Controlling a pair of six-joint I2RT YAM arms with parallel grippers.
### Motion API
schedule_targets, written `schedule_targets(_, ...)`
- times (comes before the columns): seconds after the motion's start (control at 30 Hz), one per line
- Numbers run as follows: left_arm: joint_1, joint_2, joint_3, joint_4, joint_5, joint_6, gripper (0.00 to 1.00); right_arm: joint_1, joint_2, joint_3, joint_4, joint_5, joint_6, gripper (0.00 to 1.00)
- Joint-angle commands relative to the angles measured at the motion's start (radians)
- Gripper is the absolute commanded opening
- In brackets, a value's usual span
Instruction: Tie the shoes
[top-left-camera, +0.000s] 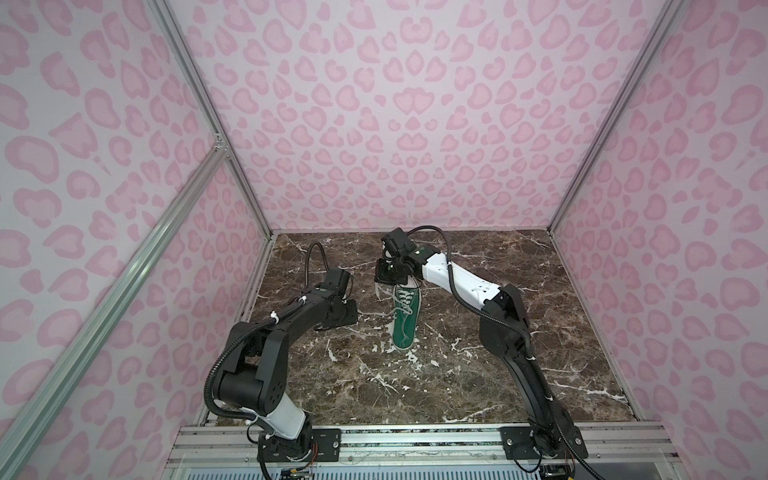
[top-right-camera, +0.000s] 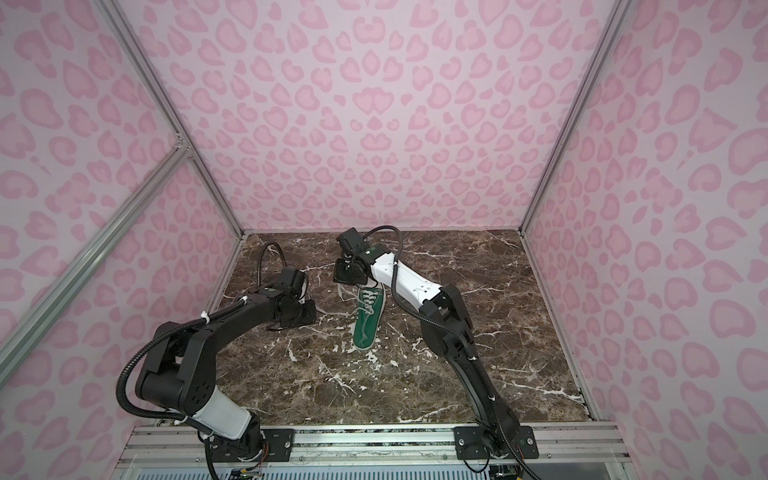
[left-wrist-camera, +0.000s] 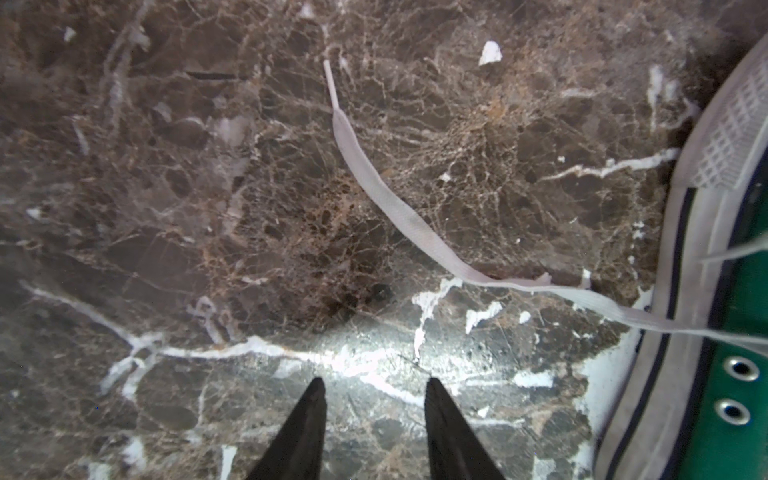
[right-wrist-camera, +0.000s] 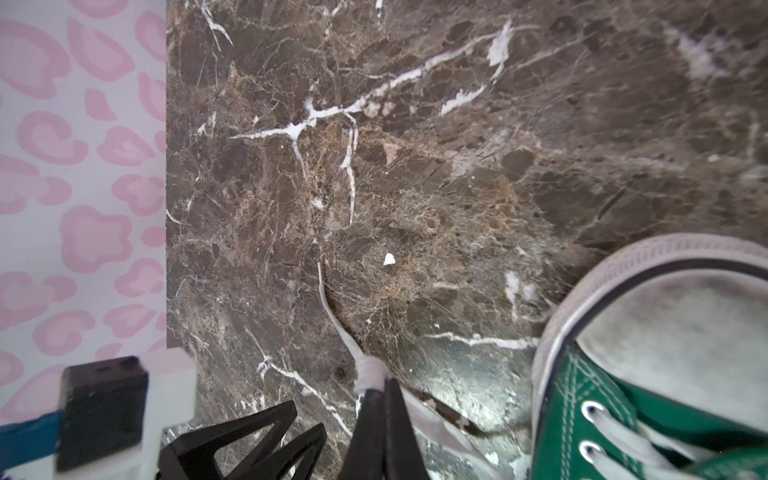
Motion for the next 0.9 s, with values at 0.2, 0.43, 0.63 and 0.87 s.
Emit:
schedule_targets(0.2, 0.0, -0.008, -0.009, 0.013, 0.012, -0.007, 0.42, -0.005, 0.064, 0.006, 0.009, -0.024, 0.018, 0.05)
schedule_targets(0.43, -0.006, -0.004, -0.002, 0.01, 0.013, -0.008, 0.42, -0.01, 0.09, 0.013, 0.011, -0.061, 0.02, 0.26)
schedule_targets(0.63, -0.017, -0.009, -0.008, 0.009, 0.014, -0.014, 0.42, -0.028, 0.065, 0.002, 0.06, -0.07, 0.042, 0.47)
schedule_targets(0.87, -0.039, 0.016, 0.008, 0.021, 0.031, -0.024, 0.42, -0.057, -0.061, -0.104, 0.079, -0.017, 0.034, 0.49)
